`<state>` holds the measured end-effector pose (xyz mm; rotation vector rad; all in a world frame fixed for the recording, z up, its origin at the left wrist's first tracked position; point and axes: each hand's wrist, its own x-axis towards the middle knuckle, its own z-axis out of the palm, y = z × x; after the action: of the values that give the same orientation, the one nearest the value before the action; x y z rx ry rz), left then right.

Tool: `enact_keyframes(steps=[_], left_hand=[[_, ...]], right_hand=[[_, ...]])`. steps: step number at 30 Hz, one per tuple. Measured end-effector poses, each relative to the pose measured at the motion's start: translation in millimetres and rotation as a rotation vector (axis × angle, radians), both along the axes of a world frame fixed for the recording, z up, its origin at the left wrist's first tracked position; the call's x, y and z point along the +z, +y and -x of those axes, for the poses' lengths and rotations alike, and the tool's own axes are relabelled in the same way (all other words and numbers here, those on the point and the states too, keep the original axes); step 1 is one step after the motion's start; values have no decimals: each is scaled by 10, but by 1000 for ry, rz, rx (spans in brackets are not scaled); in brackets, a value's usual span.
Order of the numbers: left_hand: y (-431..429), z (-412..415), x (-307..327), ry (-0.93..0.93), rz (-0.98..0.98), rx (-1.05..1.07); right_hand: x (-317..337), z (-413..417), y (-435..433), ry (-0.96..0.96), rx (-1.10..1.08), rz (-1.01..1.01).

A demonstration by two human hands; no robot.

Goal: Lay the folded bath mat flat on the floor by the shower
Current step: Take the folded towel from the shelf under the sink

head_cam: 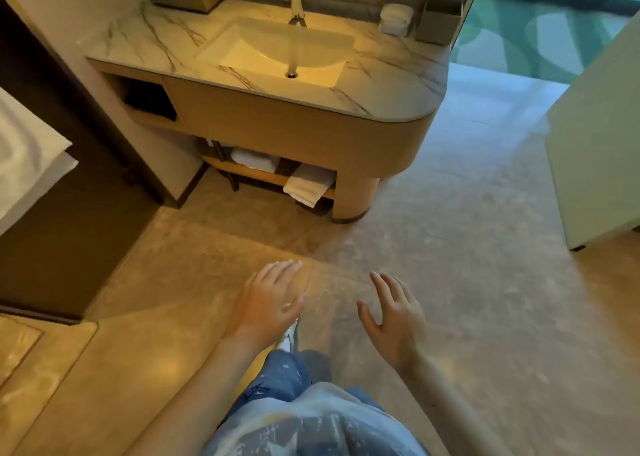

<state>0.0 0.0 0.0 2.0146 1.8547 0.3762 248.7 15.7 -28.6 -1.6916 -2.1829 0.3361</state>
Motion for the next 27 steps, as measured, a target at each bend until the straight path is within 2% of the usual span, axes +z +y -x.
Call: enact_keyframes(steps=[11, 19, 27], left_hand=[[1507, 992, -197, -20, 35, 23], [2725, 1847, -8, 28, 21, -2], [3274, 2046, -105, 50, -2, -29]], right_hand=[[-91, 1016, 1584, -16, 2, 15], [10, 1831, 2712, 20, -4, 2], [-17, 2070, 3291, 35, 0, 16]])
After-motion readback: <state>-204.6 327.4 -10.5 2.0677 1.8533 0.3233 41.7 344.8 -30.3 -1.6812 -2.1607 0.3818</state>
